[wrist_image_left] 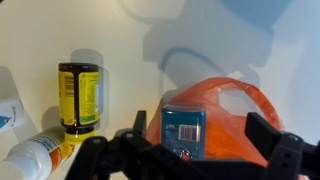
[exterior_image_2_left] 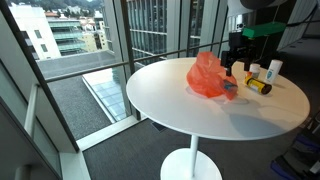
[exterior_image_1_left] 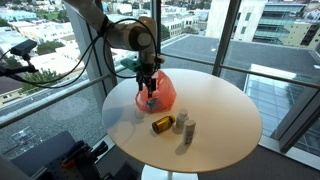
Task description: Put the blue box in the plastic
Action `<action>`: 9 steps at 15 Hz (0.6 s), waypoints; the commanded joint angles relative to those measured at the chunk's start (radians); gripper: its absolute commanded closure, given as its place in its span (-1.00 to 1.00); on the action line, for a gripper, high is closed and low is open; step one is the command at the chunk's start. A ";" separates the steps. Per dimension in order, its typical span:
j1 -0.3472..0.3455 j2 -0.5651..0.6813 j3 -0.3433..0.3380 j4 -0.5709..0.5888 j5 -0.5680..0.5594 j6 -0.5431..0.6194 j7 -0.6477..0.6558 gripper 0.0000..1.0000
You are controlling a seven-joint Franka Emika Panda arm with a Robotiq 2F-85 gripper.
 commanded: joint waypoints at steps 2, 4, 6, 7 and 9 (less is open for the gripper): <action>-0.013 -0.100 0.018 -0.011 -0.010 -0.151 -0.045 -1.00; -0.015 -0.150 0.020 -0.023 -0.020 -0.203 -0.051 -1.00; -0.016 -0.202 0.023 -0.035 -0.032 -0.249 -0.051 -1.00; -0.018 -0.225 0.025 -0.039 -0.035 -0.269 -0.053 -1.00; -0.021 -0.274 0.031 -0.051 -0.041 -0.303 -0.052 -1.00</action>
